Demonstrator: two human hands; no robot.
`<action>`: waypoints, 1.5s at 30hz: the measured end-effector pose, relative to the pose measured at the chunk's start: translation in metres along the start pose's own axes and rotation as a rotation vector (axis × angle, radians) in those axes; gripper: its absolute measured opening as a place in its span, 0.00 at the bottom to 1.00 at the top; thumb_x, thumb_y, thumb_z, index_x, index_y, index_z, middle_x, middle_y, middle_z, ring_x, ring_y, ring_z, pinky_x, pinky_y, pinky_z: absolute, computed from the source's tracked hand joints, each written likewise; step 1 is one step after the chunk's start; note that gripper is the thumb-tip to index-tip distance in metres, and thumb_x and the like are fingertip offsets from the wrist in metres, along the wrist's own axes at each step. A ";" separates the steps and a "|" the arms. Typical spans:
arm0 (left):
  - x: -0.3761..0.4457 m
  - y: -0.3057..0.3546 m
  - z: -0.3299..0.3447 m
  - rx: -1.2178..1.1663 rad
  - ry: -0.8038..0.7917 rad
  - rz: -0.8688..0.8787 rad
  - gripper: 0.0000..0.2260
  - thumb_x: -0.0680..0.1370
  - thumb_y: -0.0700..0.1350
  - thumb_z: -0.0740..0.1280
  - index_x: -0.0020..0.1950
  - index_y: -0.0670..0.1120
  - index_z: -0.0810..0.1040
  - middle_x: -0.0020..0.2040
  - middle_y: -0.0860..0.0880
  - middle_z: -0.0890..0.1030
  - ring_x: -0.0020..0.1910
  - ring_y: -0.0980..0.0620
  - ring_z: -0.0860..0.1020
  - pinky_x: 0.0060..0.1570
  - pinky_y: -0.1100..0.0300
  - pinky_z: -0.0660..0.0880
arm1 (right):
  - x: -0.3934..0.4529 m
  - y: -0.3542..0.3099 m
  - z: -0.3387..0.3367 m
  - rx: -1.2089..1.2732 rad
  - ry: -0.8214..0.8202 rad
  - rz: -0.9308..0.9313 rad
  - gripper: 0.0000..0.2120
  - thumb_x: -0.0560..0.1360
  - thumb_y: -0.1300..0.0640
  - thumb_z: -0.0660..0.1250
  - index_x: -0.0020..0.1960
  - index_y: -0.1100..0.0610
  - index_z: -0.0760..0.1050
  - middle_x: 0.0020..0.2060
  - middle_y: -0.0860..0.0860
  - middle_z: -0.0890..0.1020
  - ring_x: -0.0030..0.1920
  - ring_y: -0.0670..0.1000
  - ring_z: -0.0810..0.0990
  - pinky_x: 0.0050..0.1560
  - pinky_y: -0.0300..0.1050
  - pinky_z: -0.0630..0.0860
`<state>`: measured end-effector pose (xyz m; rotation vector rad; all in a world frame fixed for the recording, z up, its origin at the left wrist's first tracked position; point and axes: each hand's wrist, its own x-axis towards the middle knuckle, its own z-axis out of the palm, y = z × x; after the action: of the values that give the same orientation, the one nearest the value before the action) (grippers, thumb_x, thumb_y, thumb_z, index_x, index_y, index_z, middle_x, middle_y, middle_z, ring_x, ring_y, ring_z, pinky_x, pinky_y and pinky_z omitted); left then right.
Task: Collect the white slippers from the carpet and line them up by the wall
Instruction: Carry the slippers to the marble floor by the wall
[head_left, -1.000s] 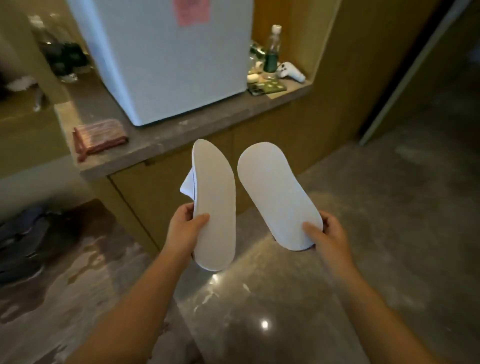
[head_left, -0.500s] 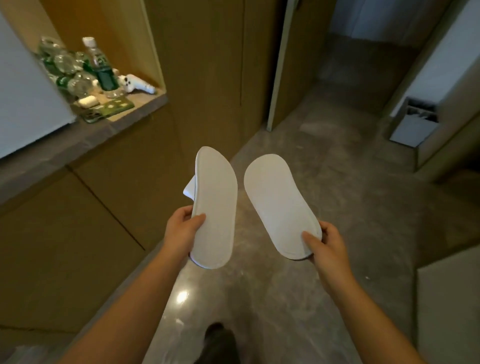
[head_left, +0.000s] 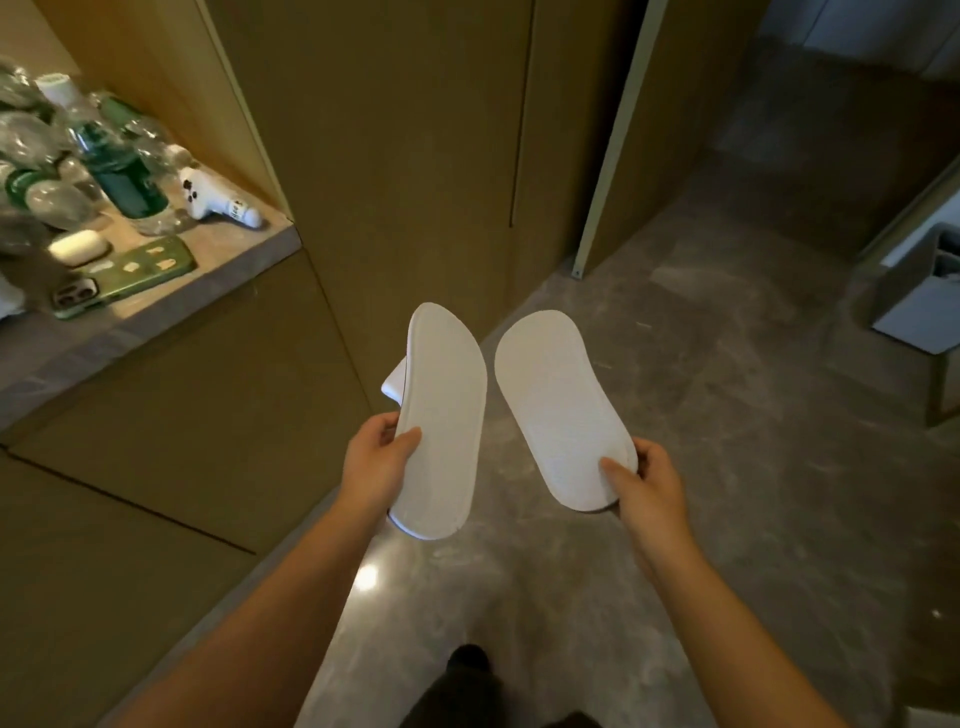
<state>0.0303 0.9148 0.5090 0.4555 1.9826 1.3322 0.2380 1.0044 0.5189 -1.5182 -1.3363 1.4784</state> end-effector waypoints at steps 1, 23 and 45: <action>0.013 0.004 0.003 -0.006 0.021 -0.015 0.08 0.73 0.39 0.63 0.52 0.41 0.74 0.47 0.45 0.76 0.44 0.48 0.74 0.42 0.57 0.68 | 0.017 -0.003 0.004 -0.015 -0.028 0.009 0.11 0.71 0.66 0.63 0.53 0.59 0.68 0.51 0.55 0.74 0.51 0.55 0.74 0.50 0.53 0.75; 0.236 -0.202 0.078 -0.213 0.572 -0.363 0.09 0.72 0.39 0.65 0.51 0.46 0.77 0.40 0.50 0.79 0.42 0.47 0.77 0.46 0.53 0.74 | 0.326 0.180 0.173 -0.310 -0.486 0.166 0.09 0.70 0.68 0.63 0.50 0.63 0.74 0.48 0.60 0.79 0.52 0.60 0.78 0.55 0.59 0.76; 0.446 -0.557 0.168 -0.153 0.519 -0.245 0.07 0.72 0.42 0.65 0.49 0.50 0.76 0.42 0.54 0.79 0.42 0.55 0.77 0.36 0.61 0.71 | 0.557 0.547 0.306 -0.588 -0.296 -0.106 0.27 0.66 0.64 0.71 0.62 0.67 0.65 0.61 0.65 0.71 0.61 0.64 0.71 0.62 0.59 0.70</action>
<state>-0.1112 1.0764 -0.1919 -0.2278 2.2287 1.5329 -0.0084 1.3014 -0.2258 -1.5697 -2.1346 1.3442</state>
